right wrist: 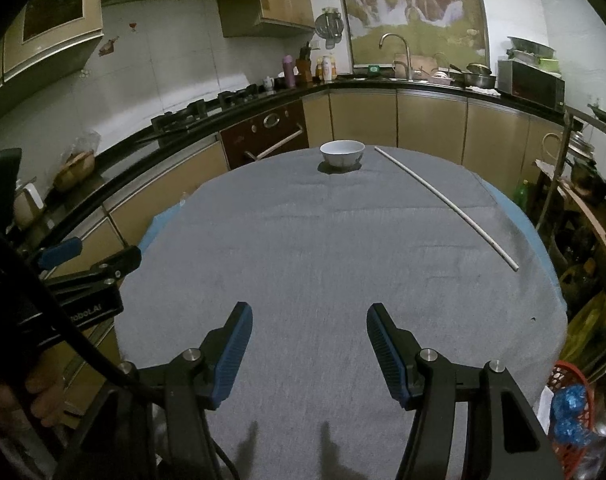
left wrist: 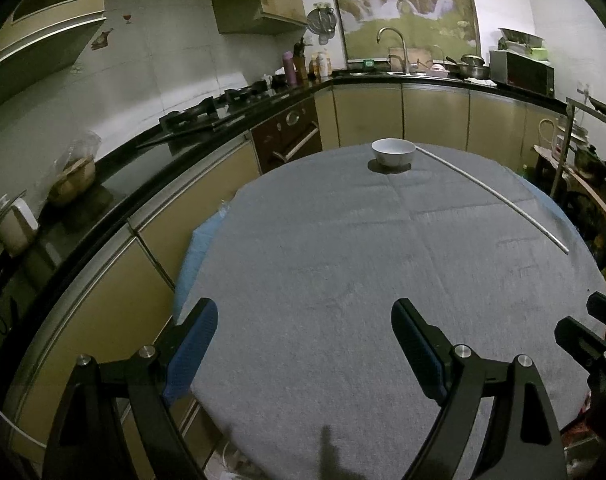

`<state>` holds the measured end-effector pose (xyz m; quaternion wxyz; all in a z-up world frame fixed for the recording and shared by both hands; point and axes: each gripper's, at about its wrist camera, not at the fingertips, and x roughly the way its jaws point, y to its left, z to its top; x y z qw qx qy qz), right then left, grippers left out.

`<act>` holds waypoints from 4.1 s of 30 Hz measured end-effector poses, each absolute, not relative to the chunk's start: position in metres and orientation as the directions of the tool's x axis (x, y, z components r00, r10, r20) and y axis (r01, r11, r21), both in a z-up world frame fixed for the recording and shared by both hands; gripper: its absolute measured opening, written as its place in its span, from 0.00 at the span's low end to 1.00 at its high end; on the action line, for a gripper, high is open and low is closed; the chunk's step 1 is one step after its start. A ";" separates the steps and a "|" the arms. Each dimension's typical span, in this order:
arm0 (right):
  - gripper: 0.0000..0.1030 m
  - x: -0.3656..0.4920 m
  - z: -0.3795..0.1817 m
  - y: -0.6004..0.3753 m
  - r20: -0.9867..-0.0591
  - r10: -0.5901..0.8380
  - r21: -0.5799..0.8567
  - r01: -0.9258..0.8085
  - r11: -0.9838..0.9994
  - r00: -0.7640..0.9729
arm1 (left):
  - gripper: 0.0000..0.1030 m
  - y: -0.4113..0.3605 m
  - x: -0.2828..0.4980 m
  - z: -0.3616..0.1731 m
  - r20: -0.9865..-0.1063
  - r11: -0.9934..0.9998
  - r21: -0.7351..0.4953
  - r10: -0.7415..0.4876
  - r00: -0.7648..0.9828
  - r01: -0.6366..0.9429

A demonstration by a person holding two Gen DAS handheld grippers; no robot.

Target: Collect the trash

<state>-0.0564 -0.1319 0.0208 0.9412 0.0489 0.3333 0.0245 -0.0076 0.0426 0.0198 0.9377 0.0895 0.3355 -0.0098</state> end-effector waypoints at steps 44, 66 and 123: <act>0.62 -0.064 0.018 -0.142 -0.620 0.083 0.136 0.002 0.991 0.780 | 0.86 0.031 -0.012 0.022 -0.629 0.979 0.180 0.041 0.776 0.095; 0.62 -0.055 0.017 -0.149 -0.619 0.069 0.131 0.017 0.991 0.783 | 0.86 0.025 -0.004 0.022 -0.631 0.977 0.182 0.030 0.775 0.111; 0.62 -0.040 0.019 -0.144 -0.630 0.028 0.111 0.054 0.992 0.776 | 0.86 0.026 0.006 0.018 -0.641 0.976 0.154 -0.018 0.768 0.151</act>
